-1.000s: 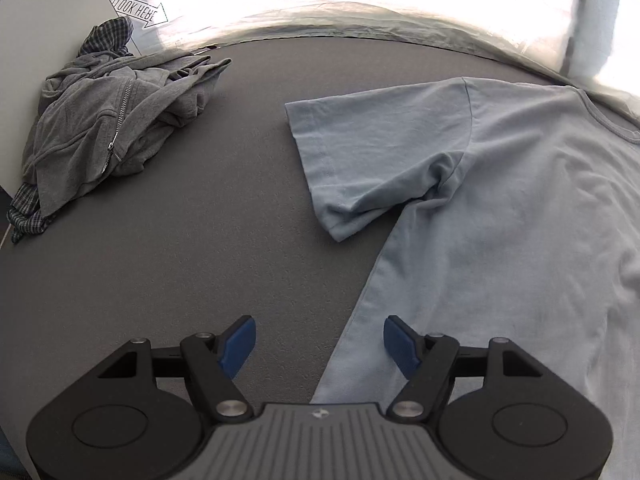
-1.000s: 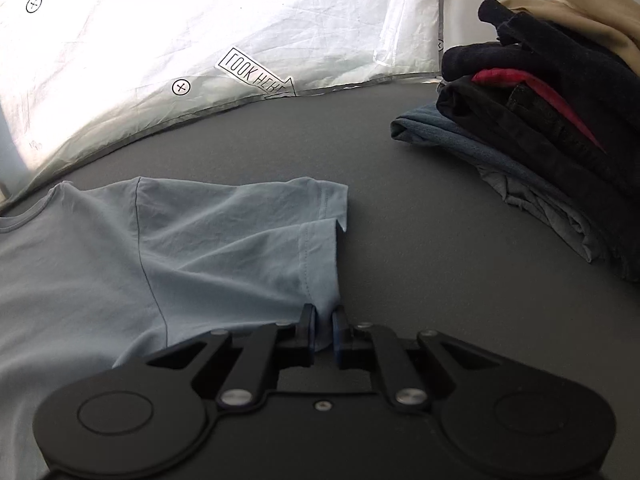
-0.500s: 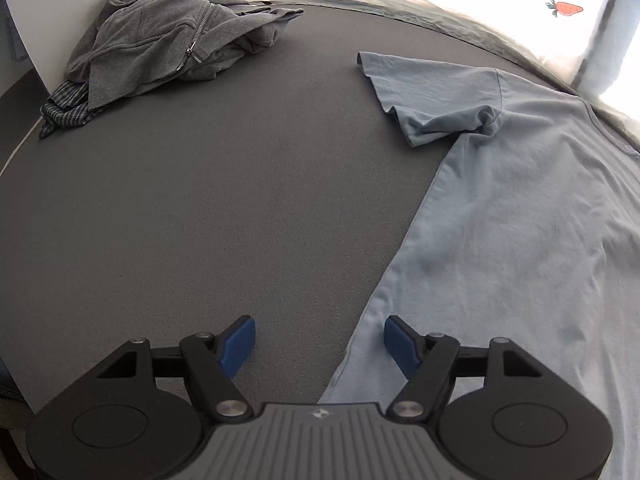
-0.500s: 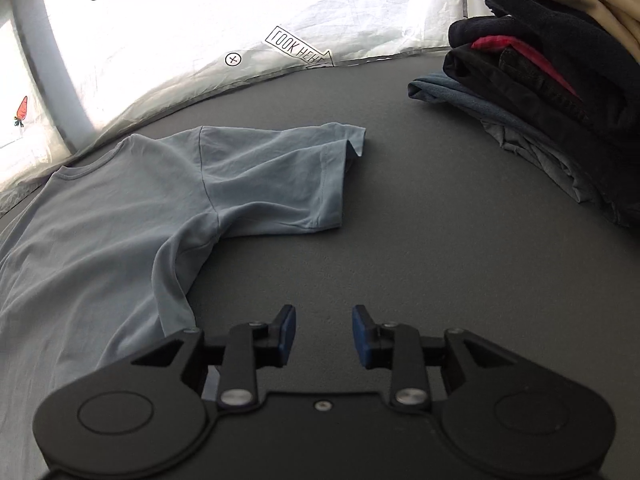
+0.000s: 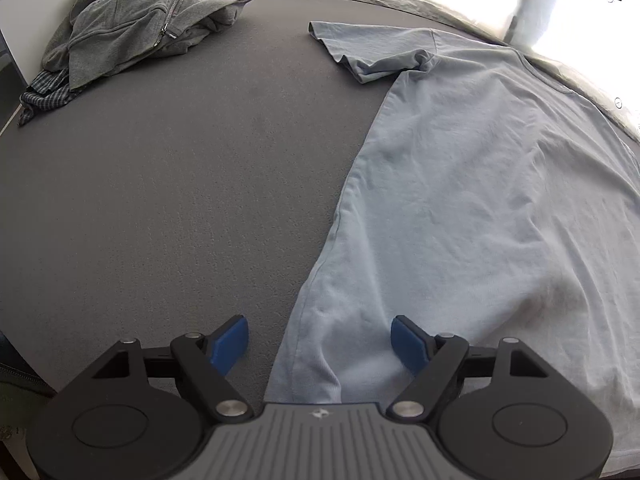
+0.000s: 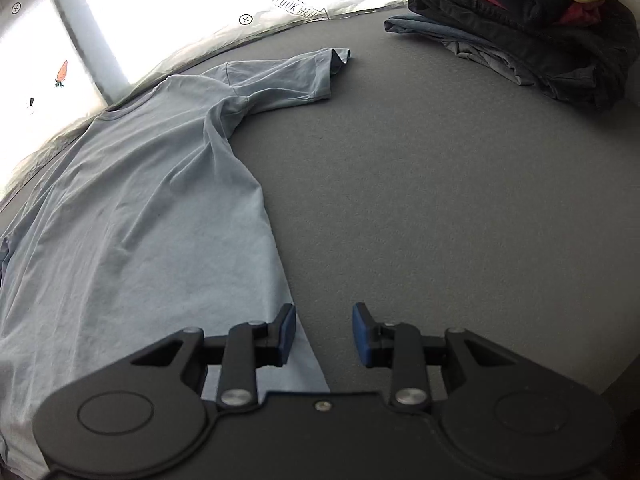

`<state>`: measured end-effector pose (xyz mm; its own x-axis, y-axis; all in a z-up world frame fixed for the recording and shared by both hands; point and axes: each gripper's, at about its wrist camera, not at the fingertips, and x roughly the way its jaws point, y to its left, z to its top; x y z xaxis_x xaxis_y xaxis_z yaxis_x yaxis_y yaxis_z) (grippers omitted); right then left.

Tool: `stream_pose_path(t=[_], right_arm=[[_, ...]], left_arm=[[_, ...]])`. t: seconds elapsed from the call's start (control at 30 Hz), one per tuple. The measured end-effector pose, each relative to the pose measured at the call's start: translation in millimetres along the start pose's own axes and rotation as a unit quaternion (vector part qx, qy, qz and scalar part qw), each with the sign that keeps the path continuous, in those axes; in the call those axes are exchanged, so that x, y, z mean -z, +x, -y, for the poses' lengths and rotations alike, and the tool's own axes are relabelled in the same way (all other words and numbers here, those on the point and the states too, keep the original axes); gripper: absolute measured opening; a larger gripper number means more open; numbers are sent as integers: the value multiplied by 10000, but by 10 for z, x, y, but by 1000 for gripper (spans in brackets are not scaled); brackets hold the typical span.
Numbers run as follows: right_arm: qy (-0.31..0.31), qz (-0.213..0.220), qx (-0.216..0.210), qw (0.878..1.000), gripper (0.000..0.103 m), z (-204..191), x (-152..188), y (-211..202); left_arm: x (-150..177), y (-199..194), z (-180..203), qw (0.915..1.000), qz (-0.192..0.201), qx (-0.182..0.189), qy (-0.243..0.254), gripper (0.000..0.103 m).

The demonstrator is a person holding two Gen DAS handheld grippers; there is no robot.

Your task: Fold clothes

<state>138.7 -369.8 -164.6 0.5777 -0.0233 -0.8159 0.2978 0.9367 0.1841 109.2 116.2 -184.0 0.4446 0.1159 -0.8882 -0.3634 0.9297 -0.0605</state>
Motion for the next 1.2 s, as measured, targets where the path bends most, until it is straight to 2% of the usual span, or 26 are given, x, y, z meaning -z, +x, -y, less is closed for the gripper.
stream_pose_path(t=[0.1, 0.23, 0.43, 0.47, 0.5, 0.53, 0.57, 0.6, 0.63, 0.67, 0.73, 0.87, 0.97, 1.07, 1.13, 1.2], right_arm=[[-143, -110, -54, 9998, 34, -1, 130, -104], [-216, -205, -221, 9993, 43, 3, 224, -201], [-251, -322, -454, 9981, 49, -7, 331, -287], [-304, -332, -437, 9980, 49, -21, 341, -287], [-358, -341, -419, 9979, 49, -35, 350, -286], [-413, -350, -400, 9977, 47, -49, 358, -285], [-542, -364, -305, 9974, 41, -78, 363, -278], [-717, -371, -205, 9965, 38, -109, 372, -275], [-895, -377, -104, 9952, 29, -140, 381, -272], [-1018, -355, -32, 9942, 15, -156, 388, -276], [-954, -242, -19, 9951, 4, -106, 386, -317], [-591, 72, -92, 9982, 1, 9, 360, -483], [-606, 413, -133, 9972, 1, -19, 274, -767], [-349, 613, -258, 9972, 1, 14, 190, -1021], [-419, 512, -161, 9977, 1, 41, 217, -1000], [-589, 297, -2, 9978, 1, 64, 289, -880]], left_arm=[[99, -56, -27, 9999, -25, 146, -9, 78], [206, -130, -42, 9997, -48, 250, 30, 74], [297, -218, -111, 9990, 12, 434, -127, 56], [306, -225, -120, 9989, 33, 443, -150, 52], [315, -231, -122, 9989, 72, 437, -149, 43], [323, -236, -116, 9989, 104, 444, -128, 34], [330, -239, -104, 9988, 121, 460, -101, 20], [334, -240, -85, 9989, 136, 445, -72, 18], [334, -240, -58, 9990, 149, 413, -32, 17], [333, -240, -29, 9991, 160, 387, 16, 13], [326, -255, 7, 9993, 185, 334, 50, 10], [271, -427, -34, 9986, 358, 387, -64, 7], [178, -782, -119, 9958, 729, 551, -111, 7], [114, -1065, -191, 9928, 1005, 641, -88, 7], [138, -1067, -193, 9938, 967, 548, 27, 7], [220, -880, -199, 9963, 708, 483, -51, 8]])
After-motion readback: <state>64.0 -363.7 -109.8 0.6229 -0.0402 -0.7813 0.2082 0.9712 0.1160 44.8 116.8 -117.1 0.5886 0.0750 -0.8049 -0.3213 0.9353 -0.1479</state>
